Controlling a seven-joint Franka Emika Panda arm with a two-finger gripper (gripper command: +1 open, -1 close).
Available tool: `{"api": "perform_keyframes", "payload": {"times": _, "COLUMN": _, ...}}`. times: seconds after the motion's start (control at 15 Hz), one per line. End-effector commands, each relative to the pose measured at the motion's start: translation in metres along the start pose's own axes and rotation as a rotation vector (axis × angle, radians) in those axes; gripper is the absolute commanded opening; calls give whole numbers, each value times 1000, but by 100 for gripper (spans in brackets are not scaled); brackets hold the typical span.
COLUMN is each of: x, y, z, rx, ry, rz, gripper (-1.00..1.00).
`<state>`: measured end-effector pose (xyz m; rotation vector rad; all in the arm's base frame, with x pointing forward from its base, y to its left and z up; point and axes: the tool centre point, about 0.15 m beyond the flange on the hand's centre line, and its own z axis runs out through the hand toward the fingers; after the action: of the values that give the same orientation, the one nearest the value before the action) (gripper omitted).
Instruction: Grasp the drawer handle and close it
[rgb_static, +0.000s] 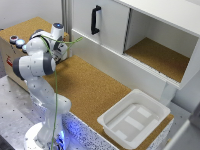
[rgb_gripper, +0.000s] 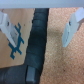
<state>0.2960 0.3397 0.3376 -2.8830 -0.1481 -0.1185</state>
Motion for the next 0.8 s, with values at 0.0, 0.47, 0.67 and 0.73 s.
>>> {"api": "perform_keyframes", "payload": {"times": 0.0, "x": -25, "y": 17, "z": -31, "rx": 14, "ry": 86, "rz": 38, "gripper": 100}}
{"api": "perform_keyframes", "payload": {"times": 0.47, "x": -17, "y": 44, "z": -64, "rx": -40, "ry": 124, "rz": 65, "gripper": 100}}
{"api": "perform_keyframes", "payload": {"times": 0.67, "x": -12, "y": 67, "z": -80, "rx": -73, "ry": 125, "rz": 87, "gripper": 100}}
{"api": "perform_keyframes", "payload": {"times": 0.73, "x": -10, "y": 74, "z": -86, "rx": -76, "ry": 130, "rz": 82, "gripper": 100}}
